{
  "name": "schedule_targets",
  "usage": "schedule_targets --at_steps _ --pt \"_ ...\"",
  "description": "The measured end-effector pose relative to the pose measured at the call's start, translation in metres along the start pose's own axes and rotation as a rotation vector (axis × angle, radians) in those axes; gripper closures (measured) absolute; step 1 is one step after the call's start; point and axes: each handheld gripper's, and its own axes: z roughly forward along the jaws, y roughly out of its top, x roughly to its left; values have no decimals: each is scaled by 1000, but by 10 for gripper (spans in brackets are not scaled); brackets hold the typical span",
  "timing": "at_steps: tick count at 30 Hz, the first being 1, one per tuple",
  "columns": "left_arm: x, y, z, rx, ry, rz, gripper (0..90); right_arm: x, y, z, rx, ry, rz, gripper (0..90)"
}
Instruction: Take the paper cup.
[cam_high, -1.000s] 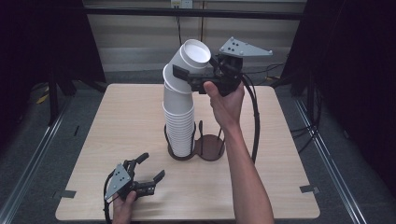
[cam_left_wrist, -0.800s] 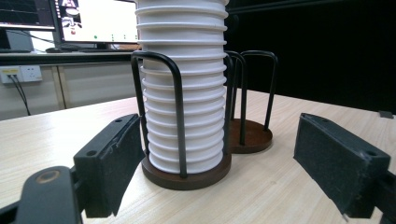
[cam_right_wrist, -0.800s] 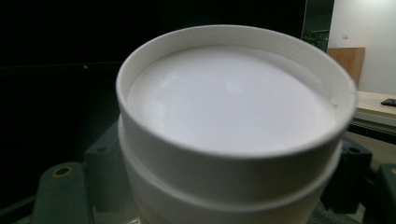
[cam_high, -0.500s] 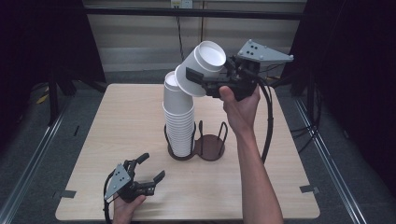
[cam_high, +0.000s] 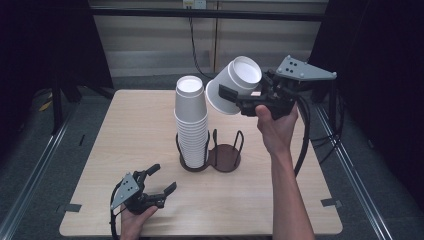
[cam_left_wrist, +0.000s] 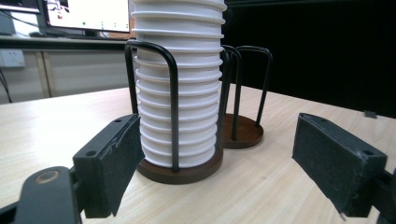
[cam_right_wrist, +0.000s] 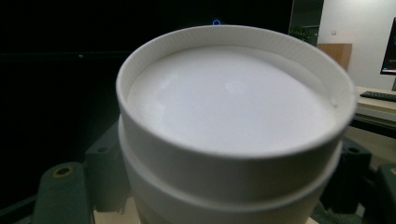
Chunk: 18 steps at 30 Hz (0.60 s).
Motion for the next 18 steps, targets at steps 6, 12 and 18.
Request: schedule_targets --at_steps 6,12,18 --pt "2 8 -2 2 -15 -4 159 -5 -14 -11 22 -10 16 204" --pt "5 20 -4 -5 -46 -4 161 -4 -33 -14 48 -6 23 204" --pt "5 27 -3 1 -74 12 162 -1 -50 -16 74 16 22 204"
